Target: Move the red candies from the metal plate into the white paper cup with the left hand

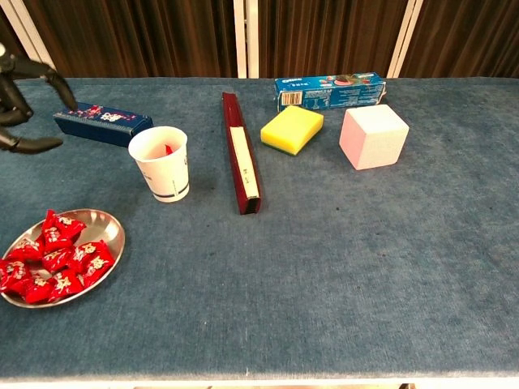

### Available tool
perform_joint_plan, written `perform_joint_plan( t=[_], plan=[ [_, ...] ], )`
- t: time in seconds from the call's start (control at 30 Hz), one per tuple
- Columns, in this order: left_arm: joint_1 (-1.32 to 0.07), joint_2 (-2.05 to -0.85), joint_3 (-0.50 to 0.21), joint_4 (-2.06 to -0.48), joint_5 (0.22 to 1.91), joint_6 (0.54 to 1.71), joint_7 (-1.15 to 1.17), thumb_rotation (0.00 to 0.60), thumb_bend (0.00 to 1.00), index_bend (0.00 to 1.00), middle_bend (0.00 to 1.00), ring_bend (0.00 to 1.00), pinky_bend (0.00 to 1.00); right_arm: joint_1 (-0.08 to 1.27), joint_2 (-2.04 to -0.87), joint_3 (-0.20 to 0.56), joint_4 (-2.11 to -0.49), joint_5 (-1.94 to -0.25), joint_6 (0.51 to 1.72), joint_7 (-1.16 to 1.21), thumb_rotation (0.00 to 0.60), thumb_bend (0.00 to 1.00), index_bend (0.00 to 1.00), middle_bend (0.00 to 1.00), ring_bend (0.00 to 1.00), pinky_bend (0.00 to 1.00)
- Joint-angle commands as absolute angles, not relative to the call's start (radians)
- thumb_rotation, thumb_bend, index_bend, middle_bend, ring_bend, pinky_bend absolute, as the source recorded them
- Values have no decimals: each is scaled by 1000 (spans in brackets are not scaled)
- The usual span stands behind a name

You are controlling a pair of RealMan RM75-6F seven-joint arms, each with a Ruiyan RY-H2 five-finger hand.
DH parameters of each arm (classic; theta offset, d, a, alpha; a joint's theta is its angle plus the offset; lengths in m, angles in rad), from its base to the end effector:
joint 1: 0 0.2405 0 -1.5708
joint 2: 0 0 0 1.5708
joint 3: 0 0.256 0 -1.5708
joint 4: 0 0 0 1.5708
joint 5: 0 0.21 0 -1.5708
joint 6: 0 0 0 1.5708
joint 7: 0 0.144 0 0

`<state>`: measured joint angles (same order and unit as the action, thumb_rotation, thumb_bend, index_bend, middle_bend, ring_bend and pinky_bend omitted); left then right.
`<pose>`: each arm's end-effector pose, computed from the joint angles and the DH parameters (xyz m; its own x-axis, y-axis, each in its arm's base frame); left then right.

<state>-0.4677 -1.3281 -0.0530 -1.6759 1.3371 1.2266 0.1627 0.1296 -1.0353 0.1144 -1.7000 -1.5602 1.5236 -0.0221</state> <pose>-0.2141 0.2711 0.0573 0.3292 0.1828 0.9264 0.9234 -0.2673 -0.2754 -0.2740 -0.2046 0.1879 0.4019 0.1192 0.9079 -0.9018 -0.1203 0.4150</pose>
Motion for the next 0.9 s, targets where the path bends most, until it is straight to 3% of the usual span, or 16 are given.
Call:
perform_joint_plan(
  t=[0.03,0.3,0.9],
  plan=[
    [-439,-1342,4,-1632,1371,1215,158,565,220,393,965,860,747,134,-1037,114,-1703,-1564,1519,-24,600,164,0,63,0,4],
    [-442,-1397,41,-1584,1386,1156,237,571,225,407,966,860,747,128,-1034,108,-1709,-1567,1526,-27,600,165,0,63,0,4],
    [-452,-1436,23,-1527,1321,1078,314,600,225,447,965,862,747,115,-1034,102,-1706,-1564,1539,-21,600,164,0,63,0,4]
  ],
)
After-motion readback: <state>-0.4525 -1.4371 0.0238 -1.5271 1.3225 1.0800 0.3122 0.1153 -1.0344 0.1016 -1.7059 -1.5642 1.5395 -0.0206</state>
